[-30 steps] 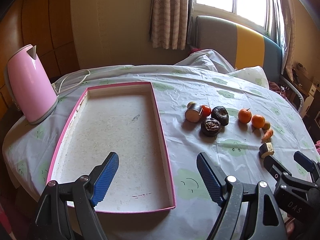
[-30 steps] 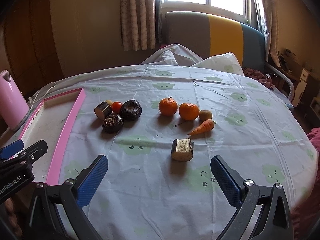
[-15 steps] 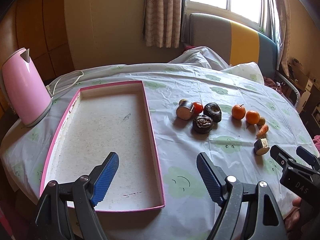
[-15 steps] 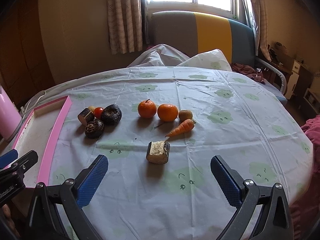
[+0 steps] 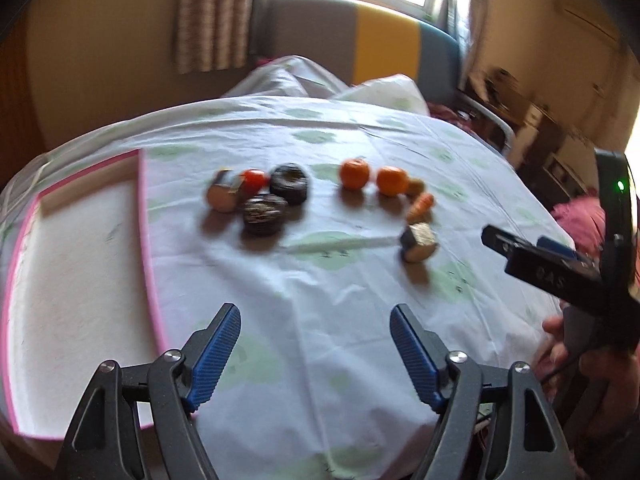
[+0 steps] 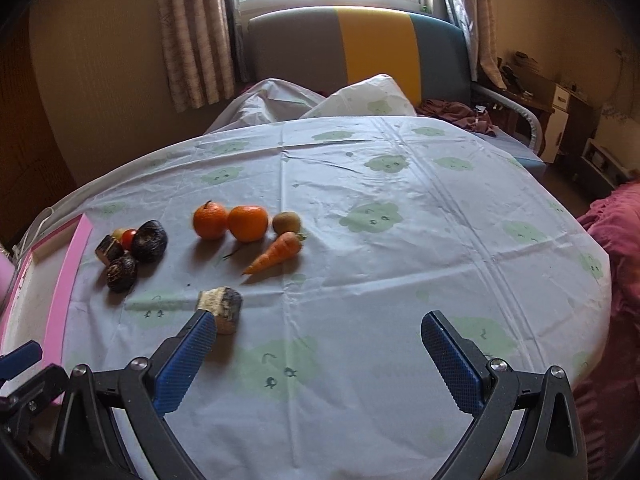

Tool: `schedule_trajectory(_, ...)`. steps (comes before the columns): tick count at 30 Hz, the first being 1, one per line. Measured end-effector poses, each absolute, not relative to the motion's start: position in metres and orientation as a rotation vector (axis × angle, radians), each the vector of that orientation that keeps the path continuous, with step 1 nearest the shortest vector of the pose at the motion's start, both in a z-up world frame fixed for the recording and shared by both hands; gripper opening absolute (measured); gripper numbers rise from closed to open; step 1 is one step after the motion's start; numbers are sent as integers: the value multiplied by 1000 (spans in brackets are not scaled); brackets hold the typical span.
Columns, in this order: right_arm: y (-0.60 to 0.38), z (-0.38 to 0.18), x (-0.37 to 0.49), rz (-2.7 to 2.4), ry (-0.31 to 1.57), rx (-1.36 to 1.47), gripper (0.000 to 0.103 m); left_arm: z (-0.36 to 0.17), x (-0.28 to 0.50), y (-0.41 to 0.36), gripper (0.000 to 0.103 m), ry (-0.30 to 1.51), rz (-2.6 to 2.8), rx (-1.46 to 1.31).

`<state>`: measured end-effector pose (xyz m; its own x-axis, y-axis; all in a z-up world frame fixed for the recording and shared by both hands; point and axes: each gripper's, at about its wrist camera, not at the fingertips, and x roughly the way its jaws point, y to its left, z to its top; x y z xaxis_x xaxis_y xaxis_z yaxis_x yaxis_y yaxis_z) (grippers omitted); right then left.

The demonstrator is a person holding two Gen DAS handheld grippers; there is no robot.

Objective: Organize fruits
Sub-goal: 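Grasp the beige root chunk with the left gripper while the right gripper grasps the carrot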

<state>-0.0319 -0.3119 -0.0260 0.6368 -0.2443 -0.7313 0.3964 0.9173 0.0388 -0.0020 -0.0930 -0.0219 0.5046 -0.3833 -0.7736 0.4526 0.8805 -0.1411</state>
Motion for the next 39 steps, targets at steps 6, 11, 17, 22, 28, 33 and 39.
schedule_trajectory(6,-348,-27,-41,-424,804,270,103,-21,14,-135,83,915,-626,107)
schedule_trajectory(11,-360,-33,-45,-427,816,295,103,-33,39,-171,86,980,-686,86)
schedule_trajectory(17,-370,-43,-46,-422,840,329,103,-55,57,-198,86,1012,-650,114)
schedule_trajectory(22,-373,-47,-41,-390,842,341,103,-65,63,-201,74,1038,-620,122)
schedule_trajectory(28,-371,-47,-22,-299,839,394,74,-62,64,-178,33,1028,-614,77)
schedule_trajectory(33,-358,-49,12,-176,860,444,49,-60,53,-149,33,989,-565,64)
schedule_trajectory(39,-337,-59,59,-136,900,454,49,-64,41,-117,33,953,-507,39)
